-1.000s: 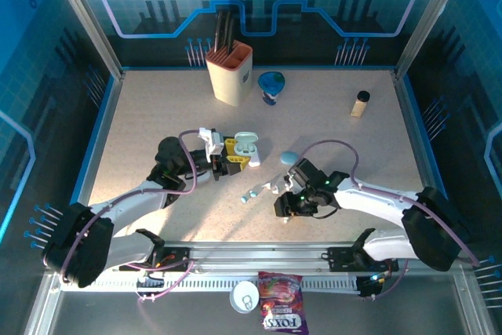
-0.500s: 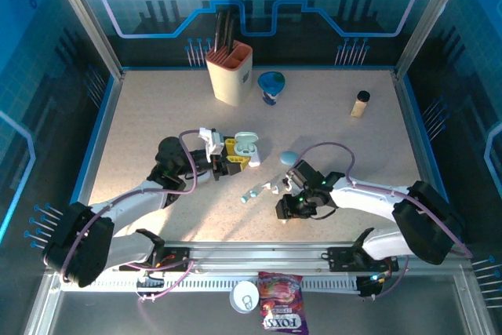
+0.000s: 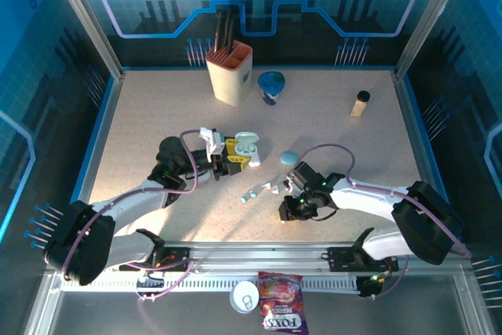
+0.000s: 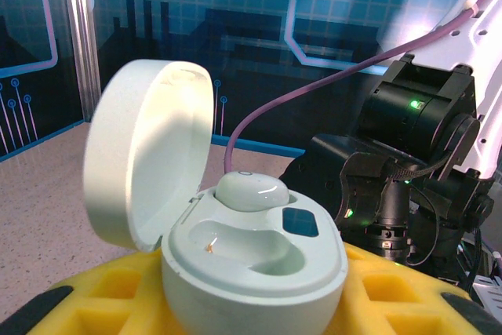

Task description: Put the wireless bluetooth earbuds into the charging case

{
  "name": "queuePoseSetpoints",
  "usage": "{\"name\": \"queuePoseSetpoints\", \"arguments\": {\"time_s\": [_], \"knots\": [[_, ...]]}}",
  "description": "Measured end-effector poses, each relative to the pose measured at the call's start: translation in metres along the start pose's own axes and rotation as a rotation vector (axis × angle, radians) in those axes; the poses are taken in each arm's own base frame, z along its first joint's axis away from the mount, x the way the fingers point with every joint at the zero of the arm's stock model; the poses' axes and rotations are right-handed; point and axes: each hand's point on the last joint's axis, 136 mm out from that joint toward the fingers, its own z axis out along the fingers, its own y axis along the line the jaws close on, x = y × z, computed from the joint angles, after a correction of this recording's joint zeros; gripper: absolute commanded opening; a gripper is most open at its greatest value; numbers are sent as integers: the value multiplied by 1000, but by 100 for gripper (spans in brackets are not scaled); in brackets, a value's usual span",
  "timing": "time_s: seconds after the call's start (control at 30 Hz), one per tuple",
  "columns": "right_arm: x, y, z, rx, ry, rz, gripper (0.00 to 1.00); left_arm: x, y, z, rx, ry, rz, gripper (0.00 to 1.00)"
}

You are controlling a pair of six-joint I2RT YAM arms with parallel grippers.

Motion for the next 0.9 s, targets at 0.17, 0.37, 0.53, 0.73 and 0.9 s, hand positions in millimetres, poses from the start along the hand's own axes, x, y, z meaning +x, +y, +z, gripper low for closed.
{"name": "queuePoseSetpoints", "arguments": {"time_s": [0.17,0.37,0.53,0.73,0.9], "knots": [[-1,0,0,3,-6,-2,22,0,0,0,-1,0,1,38],[-9,0,-18,41,-68,-21,22,-4,9,0,-52,-16,42,39],[-34,21,-53,46,-193,-71,21,-7,20,1,-137,-30,97,39],[-70,61,-117,37,-371,-151,21,8,27,12,-212,9,148,39],[-94,101,-175,-5,-506,-235,21,26,31,22,-254,53,165,39]]}}
